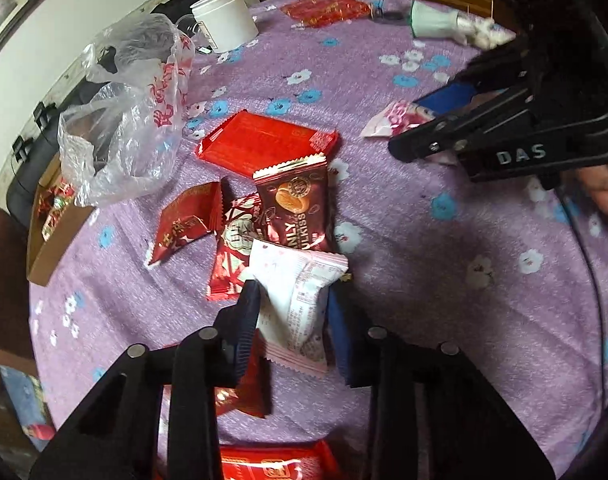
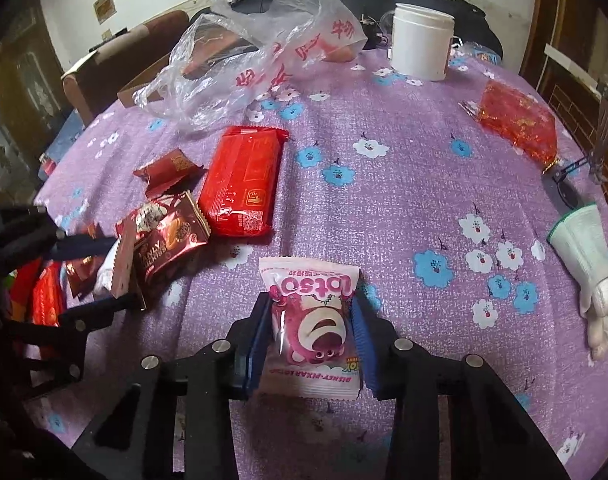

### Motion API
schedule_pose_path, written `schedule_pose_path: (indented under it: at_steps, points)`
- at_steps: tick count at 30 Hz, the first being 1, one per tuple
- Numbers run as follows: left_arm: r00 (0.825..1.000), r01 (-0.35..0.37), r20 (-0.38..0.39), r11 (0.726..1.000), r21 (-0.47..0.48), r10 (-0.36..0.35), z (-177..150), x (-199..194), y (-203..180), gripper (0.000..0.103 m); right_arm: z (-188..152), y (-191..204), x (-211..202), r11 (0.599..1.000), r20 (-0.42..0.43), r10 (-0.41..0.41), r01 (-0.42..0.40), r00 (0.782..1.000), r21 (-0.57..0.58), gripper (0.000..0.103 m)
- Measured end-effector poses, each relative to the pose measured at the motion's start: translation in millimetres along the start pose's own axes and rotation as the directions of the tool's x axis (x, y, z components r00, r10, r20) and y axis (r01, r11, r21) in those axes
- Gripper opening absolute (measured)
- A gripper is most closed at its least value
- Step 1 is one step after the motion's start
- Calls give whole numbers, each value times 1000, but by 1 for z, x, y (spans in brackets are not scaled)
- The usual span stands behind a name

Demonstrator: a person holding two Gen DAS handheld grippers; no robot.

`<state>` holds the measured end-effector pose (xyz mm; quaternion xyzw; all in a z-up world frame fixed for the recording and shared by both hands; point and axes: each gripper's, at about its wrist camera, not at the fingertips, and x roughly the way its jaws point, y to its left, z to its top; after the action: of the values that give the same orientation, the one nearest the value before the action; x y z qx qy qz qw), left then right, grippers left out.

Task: Organize snacks
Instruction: 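Grasp the white packet with the left gripper, then carry the white packet left and the pink Lotso bag right over the red-rimmed tray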

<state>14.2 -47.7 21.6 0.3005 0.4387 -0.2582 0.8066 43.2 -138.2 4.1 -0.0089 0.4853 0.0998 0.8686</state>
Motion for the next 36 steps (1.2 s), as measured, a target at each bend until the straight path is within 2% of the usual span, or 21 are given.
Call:
schedule_pose_path:
  at_steps: [3,6,8,11,15,21,31,34,36]
  points:
    - [998,63,29,997,-54,-62,-1,-8,2,23,0,-3,-1,999,3,44,-44,999,22,40]
    - [992,119,44,984,-131,-114,-3,-14,5,23,1,-6,-5,991,8,123,-124,992,51,40]
    - [990,136,53,975,-177,-128,-5,-17,6,23,1,-6,-6,987,15,148,-148,989,66,40]
    - [991,129,46,964,-232,-122,-8,-17,8,23,2,-6,-7,985,19,157,-158,987,75,40]
    - [998,58,-4,961,-270,-61,-12,-8,11,22,1,-6,-1,987,-6,138,-137,990,87,40]
    - [997,72,5,939,-336,-74,-14,-8,20,20,2,-7,-2,983,2,159,-159,987,92,40]
    - [989,139,110,883,-448,-100,-35,-42,22,19,4,-6,-15,957,57,267,-272,962,100,40]
    - [979,184,163,856,-484,-119,-48,-59,22,19,4,-5,-13,954,59,274,-279,960,107,40]
    - [975,188,194,851,-490,-104,-60,-74,16,19,4,-5,-12,956,58,268,-273,962,111,40]
